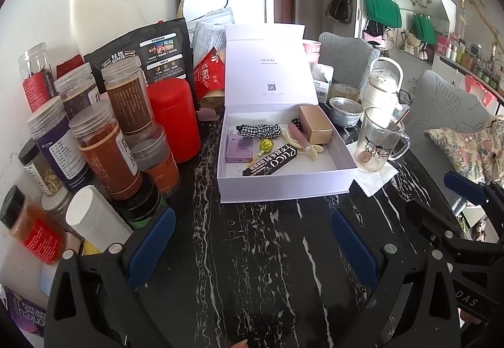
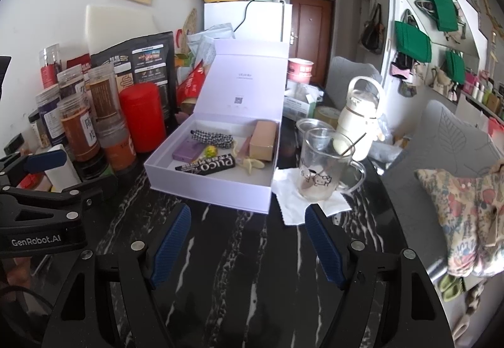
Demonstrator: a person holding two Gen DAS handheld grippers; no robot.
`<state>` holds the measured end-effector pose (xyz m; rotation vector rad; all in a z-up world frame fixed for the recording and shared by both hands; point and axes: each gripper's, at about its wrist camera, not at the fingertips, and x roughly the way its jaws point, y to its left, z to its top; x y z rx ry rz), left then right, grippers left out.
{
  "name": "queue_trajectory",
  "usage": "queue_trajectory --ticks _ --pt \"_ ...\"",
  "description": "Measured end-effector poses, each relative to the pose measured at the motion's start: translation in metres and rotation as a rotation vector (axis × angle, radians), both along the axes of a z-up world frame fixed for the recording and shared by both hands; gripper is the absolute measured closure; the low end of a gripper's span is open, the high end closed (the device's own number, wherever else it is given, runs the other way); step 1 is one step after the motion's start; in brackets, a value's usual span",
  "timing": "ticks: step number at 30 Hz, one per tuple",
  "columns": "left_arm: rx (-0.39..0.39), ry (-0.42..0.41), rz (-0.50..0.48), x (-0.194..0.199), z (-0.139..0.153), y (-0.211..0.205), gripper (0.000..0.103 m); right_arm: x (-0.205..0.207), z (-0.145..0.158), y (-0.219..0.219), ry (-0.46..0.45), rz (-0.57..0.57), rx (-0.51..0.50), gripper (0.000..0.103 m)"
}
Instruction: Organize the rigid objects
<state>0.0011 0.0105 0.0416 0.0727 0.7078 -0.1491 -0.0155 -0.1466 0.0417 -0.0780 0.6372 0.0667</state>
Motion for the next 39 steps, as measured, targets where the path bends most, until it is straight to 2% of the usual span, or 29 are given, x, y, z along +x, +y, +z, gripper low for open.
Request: queue_trajectory --ticks 39 --pt "0.019 0.022 -0.005 0.0053 -0.0054 -0.0067 0.002 0.0067 -0.0080 -0.0072 0.018 -0.012 -0.004 0.027"
